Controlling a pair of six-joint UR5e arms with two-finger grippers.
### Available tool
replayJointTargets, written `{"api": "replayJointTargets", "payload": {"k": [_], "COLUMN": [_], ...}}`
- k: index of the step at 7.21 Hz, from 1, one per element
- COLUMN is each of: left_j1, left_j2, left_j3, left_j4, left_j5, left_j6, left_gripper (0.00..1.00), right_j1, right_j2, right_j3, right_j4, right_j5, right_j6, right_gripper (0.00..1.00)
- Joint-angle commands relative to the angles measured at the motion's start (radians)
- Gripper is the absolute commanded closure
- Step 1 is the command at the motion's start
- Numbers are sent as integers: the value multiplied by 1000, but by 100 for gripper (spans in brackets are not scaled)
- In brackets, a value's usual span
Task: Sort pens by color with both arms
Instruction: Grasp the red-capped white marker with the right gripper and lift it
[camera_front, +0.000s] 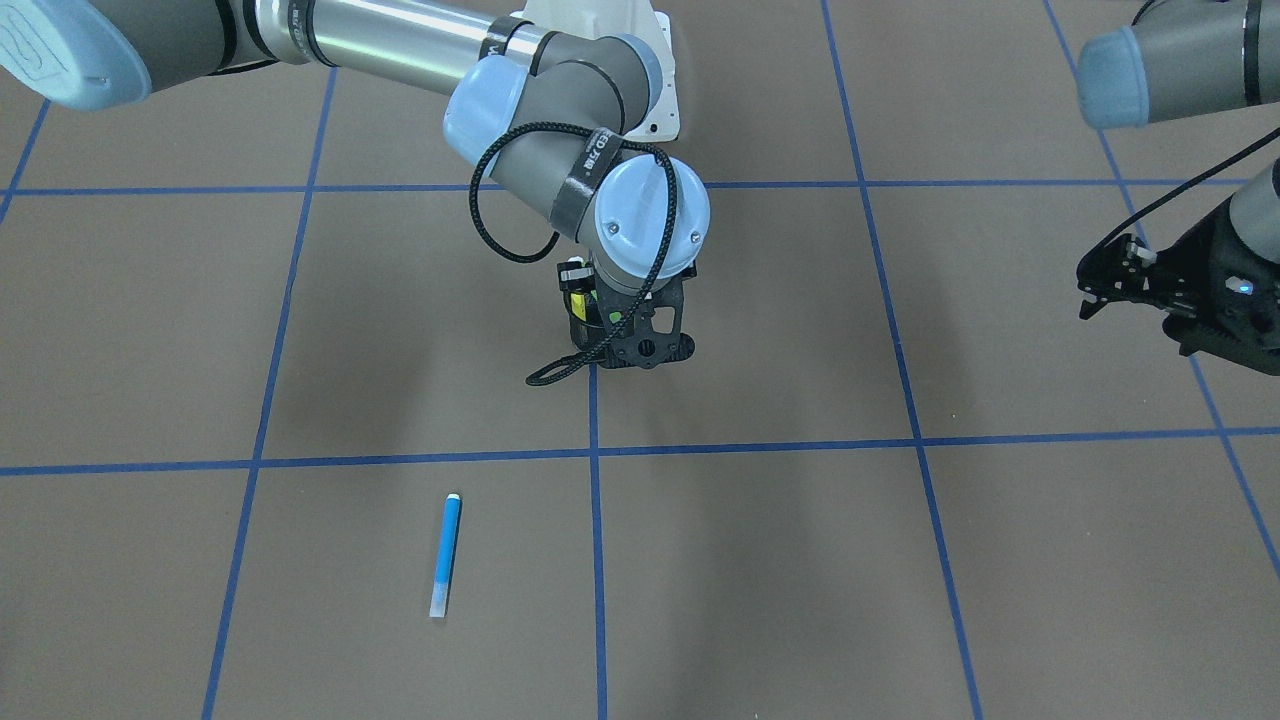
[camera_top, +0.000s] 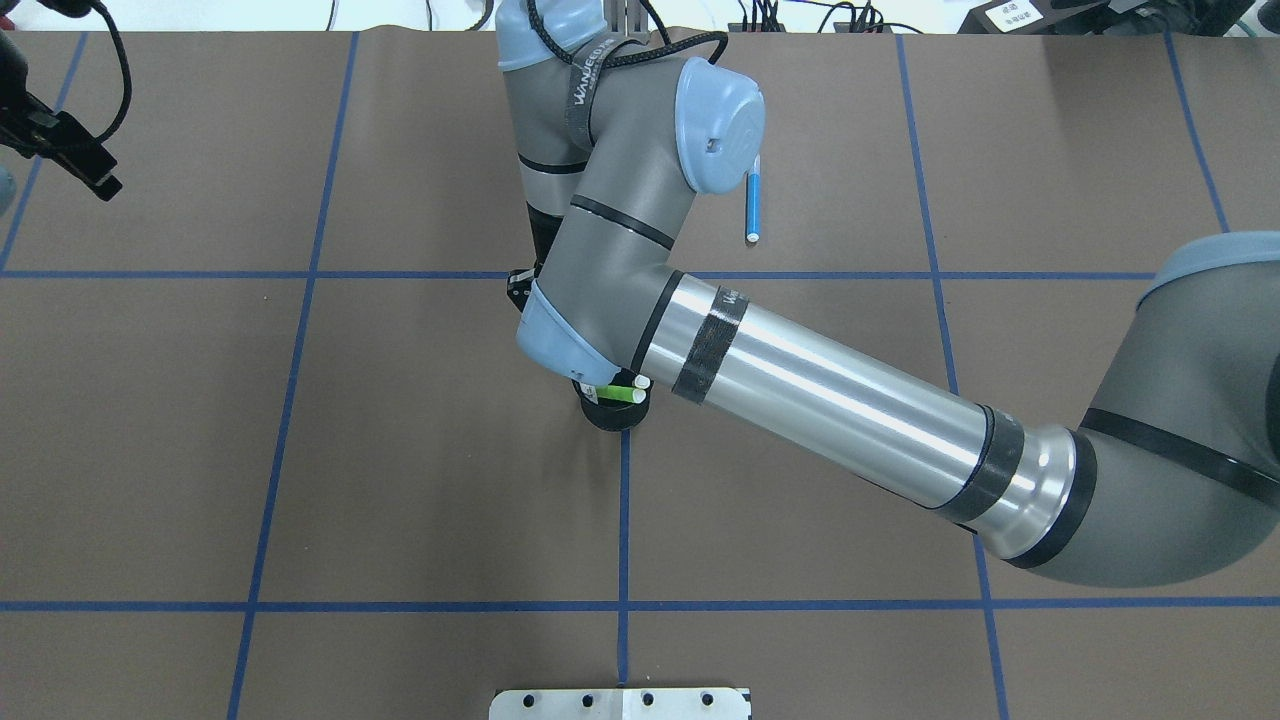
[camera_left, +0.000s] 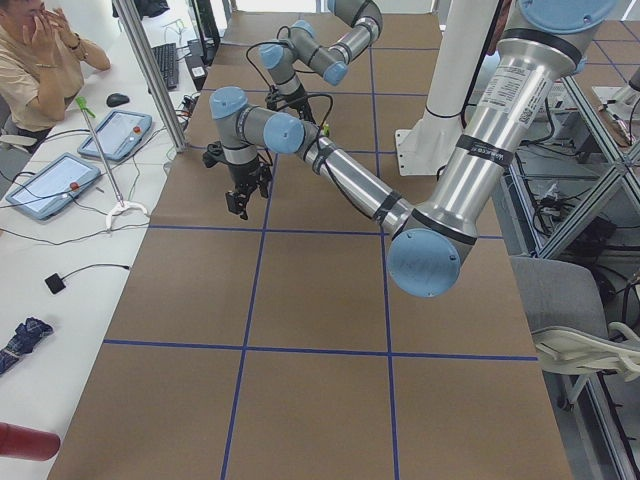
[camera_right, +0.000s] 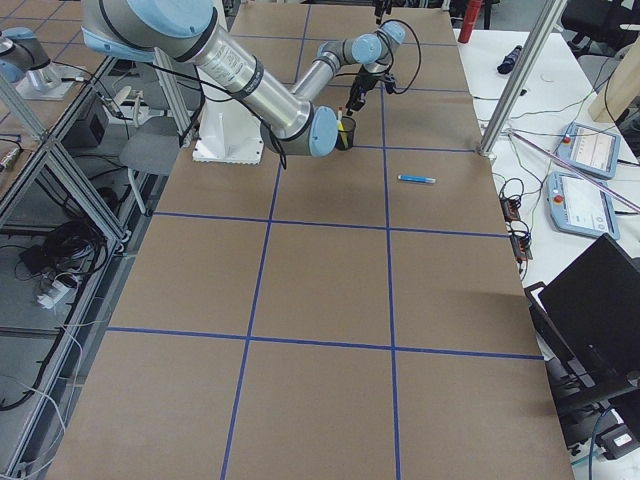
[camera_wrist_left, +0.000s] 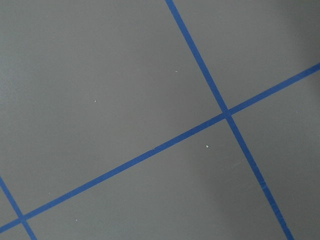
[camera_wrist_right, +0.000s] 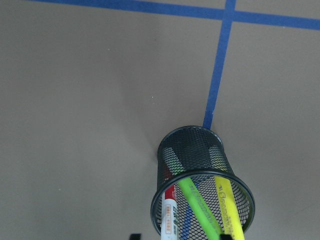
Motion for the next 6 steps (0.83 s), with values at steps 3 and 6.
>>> {"api": "replayJointTargets", "payload": {"k": [3,6], "left_j1": [0,0], "left_j2": [0,0], "left_j3": [-1,-4], "left_j4": [0,0], "left_j5": [0,0], "left_j6": [-2,-2], "left_gripper": [1,1], "right_j1": [-29,-29], "right_j2": [-10,-10], "right_j3": [0,3], "right_j4": [-1,-1], "right_j5": [18,18], "right_j6": [53,51], "right_gripper": [55,100]}}
